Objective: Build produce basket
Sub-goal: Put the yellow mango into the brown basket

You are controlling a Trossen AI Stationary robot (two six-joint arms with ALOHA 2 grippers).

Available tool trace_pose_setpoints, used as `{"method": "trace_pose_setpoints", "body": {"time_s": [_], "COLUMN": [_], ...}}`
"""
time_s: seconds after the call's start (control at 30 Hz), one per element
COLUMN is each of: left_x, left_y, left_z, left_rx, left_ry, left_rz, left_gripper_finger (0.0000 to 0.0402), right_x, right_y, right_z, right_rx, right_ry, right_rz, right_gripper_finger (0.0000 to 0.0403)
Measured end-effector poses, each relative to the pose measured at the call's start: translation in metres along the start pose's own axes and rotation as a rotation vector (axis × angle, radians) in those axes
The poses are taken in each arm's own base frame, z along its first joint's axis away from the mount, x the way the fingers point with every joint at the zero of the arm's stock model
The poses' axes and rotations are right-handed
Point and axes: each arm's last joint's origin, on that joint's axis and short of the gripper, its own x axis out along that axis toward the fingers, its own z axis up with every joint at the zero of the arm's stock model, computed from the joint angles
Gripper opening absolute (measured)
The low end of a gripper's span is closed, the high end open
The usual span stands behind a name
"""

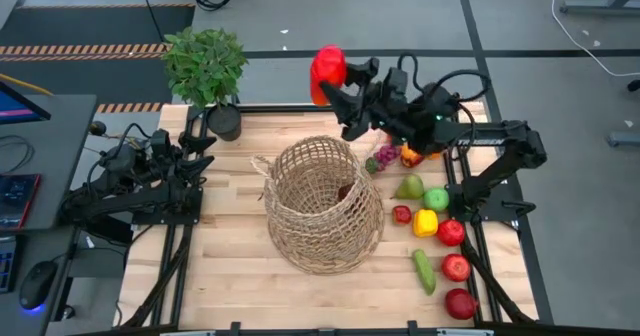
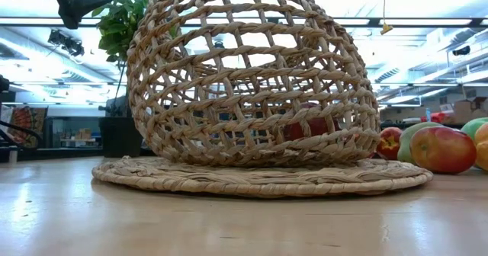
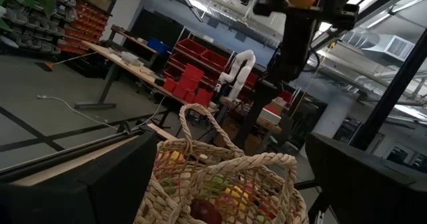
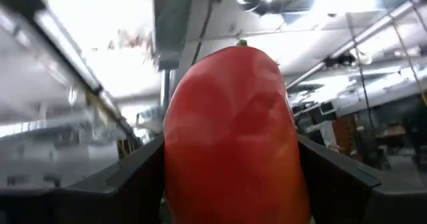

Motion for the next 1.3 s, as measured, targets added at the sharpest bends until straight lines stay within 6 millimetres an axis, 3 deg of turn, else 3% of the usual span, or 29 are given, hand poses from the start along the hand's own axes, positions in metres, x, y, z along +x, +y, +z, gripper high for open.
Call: {"method": "trace_pose_setpoints", "body": {"time_s": [0.23, 0.5, 0.83, 1.1, 1.3], "left_x": [0.000, 0.000, 0.000, 0.000, 0.000], "left_y": [0.000, 0.000, 0.000, 0.000, 0.000], "left_z": [0.000, 0.000, 0.000, 0.000, 0.000], "left_rx": [0.000, 0.000, 0.000, 0.000, 0.000], "left_ry": [0.000, 0.000, 0.000, 0.000, 0.000], "left_rz": [0.000, 0.000, 0.000, 0.000, 0.000], "left_gripper_finger": [0.0390, 0.0390, 0.0390, 0.0390, 0.0390], "right_x": [0.012, 0.011, 0.012, 0.013, 0.013], "right_y": [-0.016, -0.029, -0.044, -0.049, -0.057], "right_z": [-0.007, -0.012, -0.006, -0.005, -0.003], "right_rx": [-0.240, -0.770, -0.935, -0.941, -1.219], "right_ry": [0.292, 0.351, 0.345, 0.355, 0.391], "right_rz": [0.126, 0.169, 0.149, 0.108, 0.053], "right_gripper_finger": [0.0299, 0.0300, 0.0300, 0.0307, 0.0317]}}
